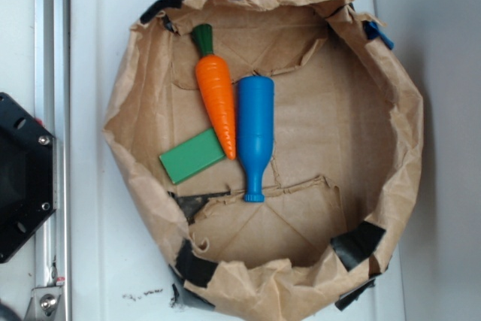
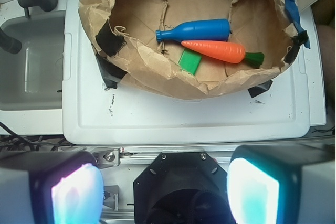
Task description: Grab the green block.
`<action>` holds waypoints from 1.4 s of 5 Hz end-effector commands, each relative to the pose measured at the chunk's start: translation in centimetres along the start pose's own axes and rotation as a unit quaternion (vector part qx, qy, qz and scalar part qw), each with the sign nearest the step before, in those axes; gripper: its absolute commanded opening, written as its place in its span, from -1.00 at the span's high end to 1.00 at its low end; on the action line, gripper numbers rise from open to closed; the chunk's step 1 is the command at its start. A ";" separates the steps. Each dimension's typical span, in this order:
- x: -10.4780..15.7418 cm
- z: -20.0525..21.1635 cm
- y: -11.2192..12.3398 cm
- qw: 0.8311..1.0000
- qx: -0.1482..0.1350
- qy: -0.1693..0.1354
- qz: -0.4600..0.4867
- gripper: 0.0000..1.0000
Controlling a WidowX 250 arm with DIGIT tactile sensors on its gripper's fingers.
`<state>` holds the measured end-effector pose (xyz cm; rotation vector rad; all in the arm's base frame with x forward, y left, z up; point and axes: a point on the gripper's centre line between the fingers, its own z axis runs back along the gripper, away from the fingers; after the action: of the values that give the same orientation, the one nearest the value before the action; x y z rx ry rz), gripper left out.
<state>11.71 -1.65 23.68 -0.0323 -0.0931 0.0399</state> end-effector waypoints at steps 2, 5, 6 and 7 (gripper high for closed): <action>3.1 -0.5 0.5 1.000 -0.005 -0.005 0.025 -1.00; 10.3 -6.6 4.6 0.992 0.015 -0.034 0.118 -1.00; 11.5 -9.4 5.9 0.991 0.004 -0.031 0.130 -1.00; 11.7 -12.1 6.9 0.990 -0.016 -0.027 0.137 -1.00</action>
<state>23.97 4.53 11.54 -0.0735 -0.1076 0.2902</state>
